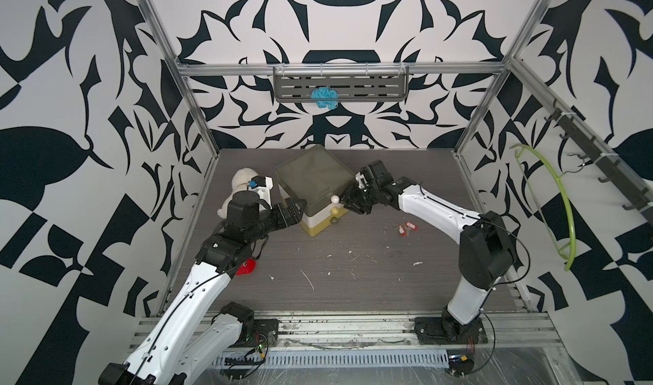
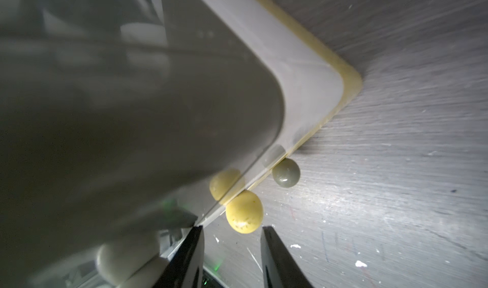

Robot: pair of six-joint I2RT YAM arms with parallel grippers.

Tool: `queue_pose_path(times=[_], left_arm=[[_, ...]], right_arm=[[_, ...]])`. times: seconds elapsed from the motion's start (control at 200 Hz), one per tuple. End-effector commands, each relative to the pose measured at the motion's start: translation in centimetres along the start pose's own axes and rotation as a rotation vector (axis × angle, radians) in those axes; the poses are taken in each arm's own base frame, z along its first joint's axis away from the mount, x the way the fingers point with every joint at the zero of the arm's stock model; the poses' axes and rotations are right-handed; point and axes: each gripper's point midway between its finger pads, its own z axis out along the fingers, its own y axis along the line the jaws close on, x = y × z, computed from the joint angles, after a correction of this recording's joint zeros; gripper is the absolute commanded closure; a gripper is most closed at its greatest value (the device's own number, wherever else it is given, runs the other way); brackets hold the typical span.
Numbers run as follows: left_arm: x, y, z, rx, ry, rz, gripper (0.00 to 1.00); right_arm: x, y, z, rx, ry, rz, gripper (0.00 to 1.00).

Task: Take the keys out of the drawer
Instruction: Close the drawer in the storage box, then open the drawer in the storage box.

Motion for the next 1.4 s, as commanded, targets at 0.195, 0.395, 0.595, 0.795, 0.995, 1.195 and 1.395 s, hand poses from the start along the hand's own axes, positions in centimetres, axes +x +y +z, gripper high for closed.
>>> queue_pose_path(times=[0.195,0.395,0.595,0.795,0.995,1.195,1.395], left_arm=[[-4.5,-0.5,-1.1,-0.057,-0.165,0.076,0.01],[-7.7,-2.2,-2.1,-0.078,-0.236,0.183,0.01],[-8.3,-4.3,0.8,-0.016,-0.113,0.173,0.01],[-7.6,-6.3,3.9,0.056,0.079,0.15,0.01],[-6.5,-7.4,6.2,0.098,0.27,0.158,0.01],[-6.3,-7.9,7.9,0.135,0.369,0.121,0.01],[-5.4,-7.4,9.1,0.133,0.432,0.084,0.01]], right_arm=[[0.4,0.2,-5.6,-0.015,-0.14,-0.007,0.41],[2.0,-1.4,-9.3,-0.002,-0.187,-0.004,0.41],[4.2,-3.2,-12.9,-0.035,-0.223,0.014,0.41],[6.0,-4.6,-14.4,-0.081,-0.243,-0.007,0.41],[6.3,-5.6,-12.4,-0.15,-0.249,-0.02,0.37],[5.2,-4.0,-7.5,-0.2,-0.146,-0.052,0.37],[3.1,-0.5,-4.3,-0.385,-0.151,-0.079,0.37]])
